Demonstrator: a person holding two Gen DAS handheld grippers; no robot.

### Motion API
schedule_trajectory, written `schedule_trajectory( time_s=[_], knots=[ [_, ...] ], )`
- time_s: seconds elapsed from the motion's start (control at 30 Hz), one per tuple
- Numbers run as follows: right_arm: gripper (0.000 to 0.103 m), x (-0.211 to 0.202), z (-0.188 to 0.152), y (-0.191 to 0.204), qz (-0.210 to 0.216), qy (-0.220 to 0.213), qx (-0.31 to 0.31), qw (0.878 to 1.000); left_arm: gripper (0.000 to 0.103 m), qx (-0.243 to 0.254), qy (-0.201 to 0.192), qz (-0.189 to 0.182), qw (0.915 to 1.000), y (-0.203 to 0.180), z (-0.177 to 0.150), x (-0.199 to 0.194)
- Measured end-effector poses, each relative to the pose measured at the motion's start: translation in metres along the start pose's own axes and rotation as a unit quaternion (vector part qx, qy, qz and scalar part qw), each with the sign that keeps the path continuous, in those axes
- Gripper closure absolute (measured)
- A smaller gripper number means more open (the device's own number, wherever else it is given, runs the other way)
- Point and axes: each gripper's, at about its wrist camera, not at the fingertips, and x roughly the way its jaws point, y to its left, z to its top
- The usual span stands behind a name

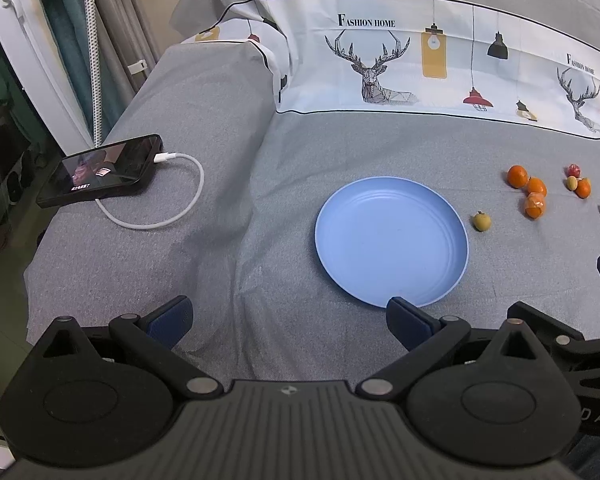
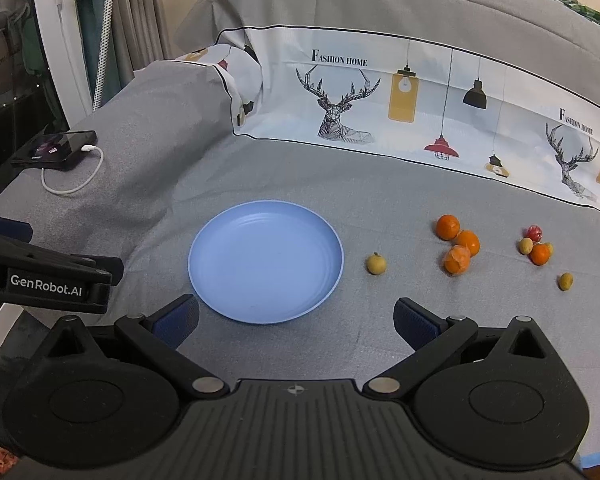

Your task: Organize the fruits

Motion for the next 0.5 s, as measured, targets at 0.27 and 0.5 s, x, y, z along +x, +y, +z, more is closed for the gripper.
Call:
schedule_trajectory(
  time_s=[0.27, 0.5],
  knots=[
    [0.000, -0.0004, -0.0001, 0.0012, 0.000, 0.000, 0.001, 1.000, 0.000, 0.000, 0.004, -0.001, 1.0000, 0.0011, -0.0011, 0.0020],
    [0.000, 0.0003, 0.0000, 0.0024, 0.000, 0.001, 0.002, 1.000, 0.000, -0.001, 0.010, 0.000, 0.9999, -0.0001, -0.0007, 0.0042]
  ],
)
